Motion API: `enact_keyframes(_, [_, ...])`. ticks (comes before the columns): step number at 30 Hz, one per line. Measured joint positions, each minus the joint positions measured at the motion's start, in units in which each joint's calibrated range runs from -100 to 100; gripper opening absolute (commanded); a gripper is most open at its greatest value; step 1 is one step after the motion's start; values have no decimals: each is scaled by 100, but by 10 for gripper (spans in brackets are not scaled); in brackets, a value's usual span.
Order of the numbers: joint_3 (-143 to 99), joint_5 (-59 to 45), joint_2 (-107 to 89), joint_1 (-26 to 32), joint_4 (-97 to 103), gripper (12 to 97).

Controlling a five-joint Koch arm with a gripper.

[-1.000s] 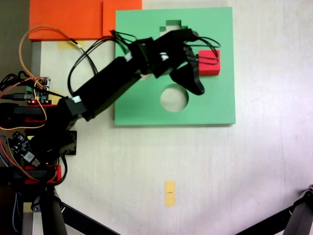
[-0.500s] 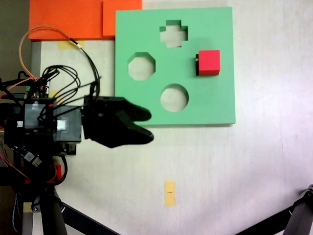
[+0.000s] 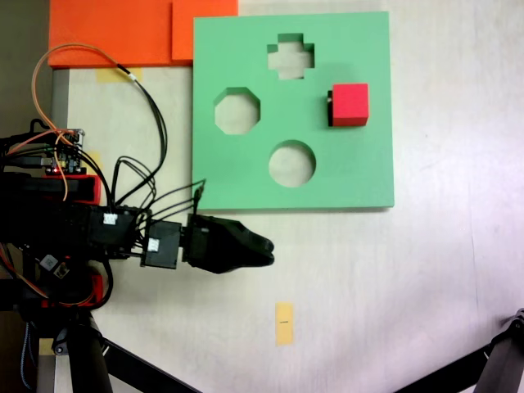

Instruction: Put the square block into the corresponding hole

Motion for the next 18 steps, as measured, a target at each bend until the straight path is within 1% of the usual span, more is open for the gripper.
enact_keyframes(5, [-2391, -366, 0, 200, 235, 489])
enact_keyframes(8, [-3420, -718, -27, 264, 245, 489])
enact_keyframes(12, [-4037, -860, -68, 283, 597, 489])
enact_keyframes(18, [-4057, -860, -68, 308, 587, 489])
